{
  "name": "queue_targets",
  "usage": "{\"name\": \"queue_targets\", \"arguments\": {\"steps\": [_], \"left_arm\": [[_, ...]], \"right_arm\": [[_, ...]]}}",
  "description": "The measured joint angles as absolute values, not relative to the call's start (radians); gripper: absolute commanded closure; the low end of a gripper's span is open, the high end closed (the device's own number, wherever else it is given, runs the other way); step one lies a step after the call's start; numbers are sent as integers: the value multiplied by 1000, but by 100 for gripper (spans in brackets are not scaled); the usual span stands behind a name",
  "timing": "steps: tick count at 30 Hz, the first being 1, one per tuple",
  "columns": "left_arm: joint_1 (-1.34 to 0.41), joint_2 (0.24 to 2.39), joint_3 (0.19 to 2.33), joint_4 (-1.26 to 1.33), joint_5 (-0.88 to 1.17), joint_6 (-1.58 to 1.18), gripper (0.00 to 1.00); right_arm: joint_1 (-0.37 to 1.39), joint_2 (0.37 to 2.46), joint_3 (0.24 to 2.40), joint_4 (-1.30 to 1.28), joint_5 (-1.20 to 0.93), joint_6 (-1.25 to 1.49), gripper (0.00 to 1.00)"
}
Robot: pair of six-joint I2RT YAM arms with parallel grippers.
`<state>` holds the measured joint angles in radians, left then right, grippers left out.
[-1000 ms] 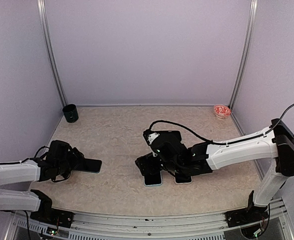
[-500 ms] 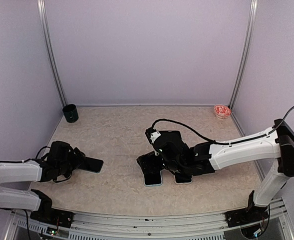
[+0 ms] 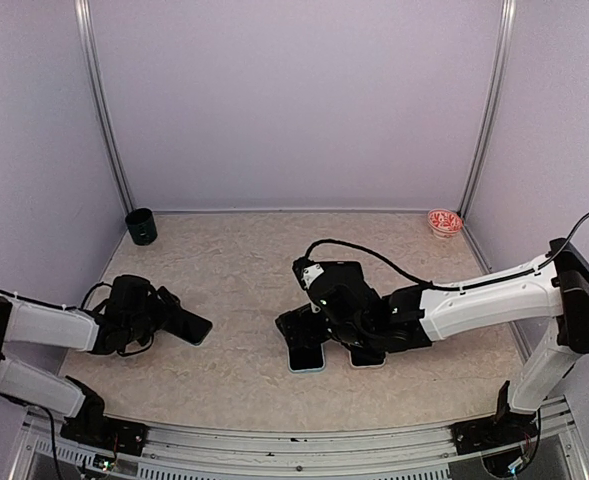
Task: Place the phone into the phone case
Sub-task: Move the phone to the center of the board.
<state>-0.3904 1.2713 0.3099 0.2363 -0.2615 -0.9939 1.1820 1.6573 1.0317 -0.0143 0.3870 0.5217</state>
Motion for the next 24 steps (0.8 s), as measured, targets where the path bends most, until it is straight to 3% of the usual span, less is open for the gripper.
{"name": "queue_targets", "arguments": {"steps": [14, 24], "left_arm": [[-520, 1525, 459, 401, -207, -953, 1], [-673, 1576, 485, 459, -193, -1005, 1]], "right_arm": [[1155, 1636, 1008, -15, 408, 516, 0], [970, 1490, 954, -42, 376, 459, 0]]}}
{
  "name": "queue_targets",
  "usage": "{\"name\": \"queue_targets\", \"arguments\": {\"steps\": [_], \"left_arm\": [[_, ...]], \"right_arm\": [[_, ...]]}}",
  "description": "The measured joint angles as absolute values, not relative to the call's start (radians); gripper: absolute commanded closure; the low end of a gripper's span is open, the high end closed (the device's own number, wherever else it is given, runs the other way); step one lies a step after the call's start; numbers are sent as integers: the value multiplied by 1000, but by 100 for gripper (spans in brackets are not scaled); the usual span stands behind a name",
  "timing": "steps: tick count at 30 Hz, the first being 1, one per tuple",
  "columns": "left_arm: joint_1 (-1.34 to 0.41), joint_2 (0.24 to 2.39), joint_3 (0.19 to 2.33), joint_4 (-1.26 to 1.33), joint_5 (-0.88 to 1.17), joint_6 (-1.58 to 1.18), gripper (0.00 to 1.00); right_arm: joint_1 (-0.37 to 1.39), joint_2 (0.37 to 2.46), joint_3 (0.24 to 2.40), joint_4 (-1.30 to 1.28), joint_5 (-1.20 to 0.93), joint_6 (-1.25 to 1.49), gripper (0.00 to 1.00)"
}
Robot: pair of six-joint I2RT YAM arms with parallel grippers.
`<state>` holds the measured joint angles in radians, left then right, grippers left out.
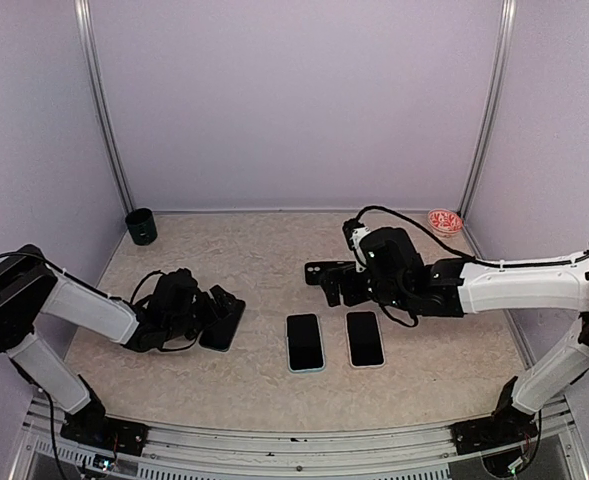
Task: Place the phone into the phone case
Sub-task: Move the phone to the center of the board.
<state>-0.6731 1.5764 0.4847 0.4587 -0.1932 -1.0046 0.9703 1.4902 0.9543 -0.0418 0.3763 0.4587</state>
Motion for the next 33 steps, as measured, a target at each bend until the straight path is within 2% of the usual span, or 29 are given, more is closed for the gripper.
{"name": "queue_targets", "arguments": {"steps": [12, 26, 33], "left_arm": [[-793, 1631, 548, 454, -188, -1052, 1], [-890, 1644, 563, 455, -193, -1111, 1], [-898, 1644, 563, 454, -205, -1125, 1]], "right_arm": [[713, 1482, 947, -55, 255, 404, 2], [515, 1757, 1010, -22, 45, 386, 14], [492, 1848, 1061, 1, -32, 387, 15]]}}
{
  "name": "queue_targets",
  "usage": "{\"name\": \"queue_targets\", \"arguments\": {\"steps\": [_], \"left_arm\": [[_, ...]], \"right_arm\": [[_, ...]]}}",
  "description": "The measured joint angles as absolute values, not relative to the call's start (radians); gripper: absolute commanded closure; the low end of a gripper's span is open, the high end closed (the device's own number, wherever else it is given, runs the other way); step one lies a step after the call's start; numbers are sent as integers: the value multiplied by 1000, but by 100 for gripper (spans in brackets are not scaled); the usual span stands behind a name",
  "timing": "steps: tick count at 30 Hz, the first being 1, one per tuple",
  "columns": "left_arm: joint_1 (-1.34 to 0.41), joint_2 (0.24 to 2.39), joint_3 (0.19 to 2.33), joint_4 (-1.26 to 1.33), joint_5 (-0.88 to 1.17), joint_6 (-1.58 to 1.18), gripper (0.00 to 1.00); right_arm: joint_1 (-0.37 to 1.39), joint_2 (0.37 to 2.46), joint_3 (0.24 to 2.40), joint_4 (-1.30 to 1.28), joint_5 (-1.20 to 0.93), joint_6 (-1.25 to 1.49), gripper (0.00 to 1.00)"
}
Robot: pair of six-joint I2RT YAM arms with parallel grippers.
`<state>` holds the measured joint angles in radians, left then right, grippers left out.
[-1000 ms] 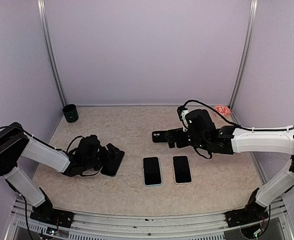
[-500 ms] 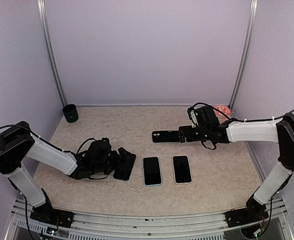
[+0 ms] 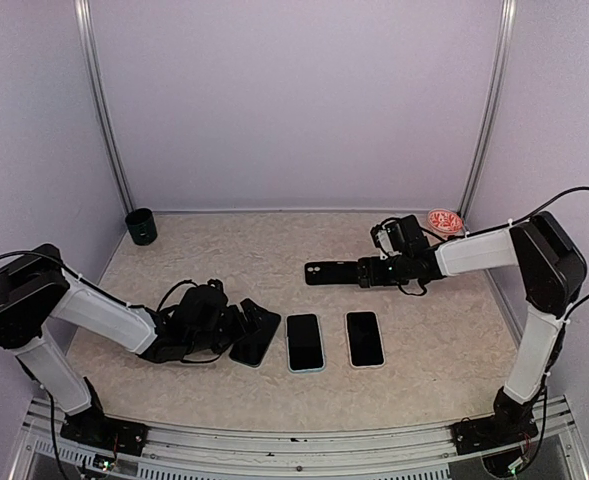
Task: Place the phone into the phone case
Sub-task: Move the phone to the center of the board.
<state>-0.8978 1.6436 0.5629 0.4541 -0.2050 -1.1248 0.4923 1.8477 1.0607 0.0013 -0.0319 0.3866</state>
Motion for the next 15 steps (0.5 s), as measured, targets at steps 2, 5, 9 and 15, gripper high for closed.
{"name": "queue_targets", "arguments": {"steps": [2, 5, 9, 15], "left_arm": [[-900, 1642, 563, 449, -212, -1126, 1], [-902, 1625, 561, 419, -222, -1126, 1], [-905, 1586, 548, 358, -241, -1126, 1], [-905, 1551, 530, 317, -256, -1126, 1]], "right_arm": [[492, 1848, 1061, 4, -59, 388, 14], [503, 1830, 1052, 13, -91, 392, 11], [573, 1740, 1031, -9, -96, 393, 9], [783, 1597, 1029, -2, -113, 417, 8]]}}
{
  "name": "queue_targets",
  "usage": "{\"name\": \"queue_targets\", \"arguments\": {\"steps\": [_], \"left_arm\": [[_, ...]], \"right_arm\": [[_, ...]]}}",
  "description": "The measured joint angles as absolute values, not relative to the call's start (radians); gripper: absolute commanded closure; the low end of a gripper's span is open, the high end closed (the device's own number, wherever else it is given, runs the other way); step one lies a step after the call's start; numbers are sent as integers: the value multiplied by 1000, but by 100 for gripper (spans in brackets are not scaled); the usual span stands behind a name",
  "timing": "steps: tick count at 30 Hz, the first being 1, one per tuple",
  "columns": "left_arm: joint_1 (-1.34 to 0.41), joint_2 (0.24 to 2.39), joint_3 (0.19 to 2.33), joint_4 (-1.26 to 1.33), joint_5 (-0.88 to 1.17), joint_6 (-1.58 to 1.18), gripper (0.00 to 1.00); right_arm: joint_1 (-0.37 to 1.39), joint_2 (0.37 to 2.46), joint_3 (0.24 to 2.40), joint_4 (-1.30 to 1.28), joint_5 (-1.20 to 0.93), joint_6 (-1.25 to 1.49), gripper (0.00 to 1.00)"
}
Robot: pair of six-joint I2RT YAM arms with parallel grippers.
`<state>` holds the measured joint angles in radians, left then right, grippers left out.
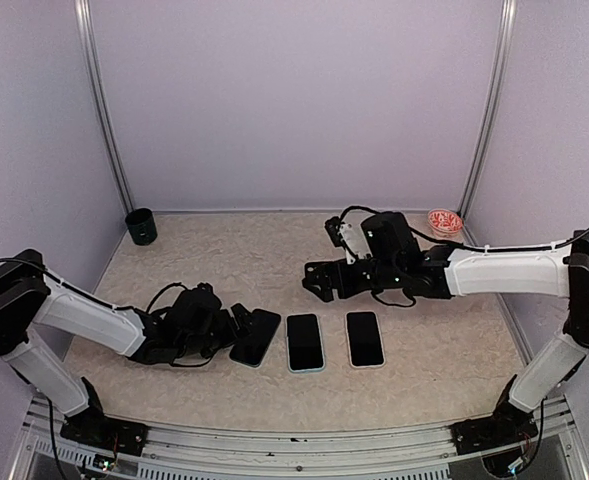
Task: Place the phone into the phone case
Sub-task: Move the phone to the center of the board, then move the phone case to the center of the board.
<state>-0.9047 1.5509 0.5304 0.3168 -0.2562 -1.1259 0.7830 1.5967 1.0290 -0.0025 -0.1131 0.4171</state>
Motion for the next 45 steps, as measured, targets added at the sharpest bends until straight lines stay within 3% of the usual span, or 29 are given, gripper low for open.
{"name": "queue_targets", "arguments": {"steps": [8, 21, 32, 45], "left_arm": [[-906, 1549, 501, 376, -245, -1126, 1], [-977, 1551, 498, 387, -239, -1151, 1], [-999, 1551, 499, 387, -239, -1162, 1], [-1004, 1378, 499, 194, -320, -1157, 1]], "right_arm": [[861, 1588, 995, -2, -116, 463, 4], [688, 1600, 996, -13, -83, 462, 5], [729, 1660, 997, -15, -145, 470, 4], [587, 1796, 1110, -63, 9, 426, 16]]}}
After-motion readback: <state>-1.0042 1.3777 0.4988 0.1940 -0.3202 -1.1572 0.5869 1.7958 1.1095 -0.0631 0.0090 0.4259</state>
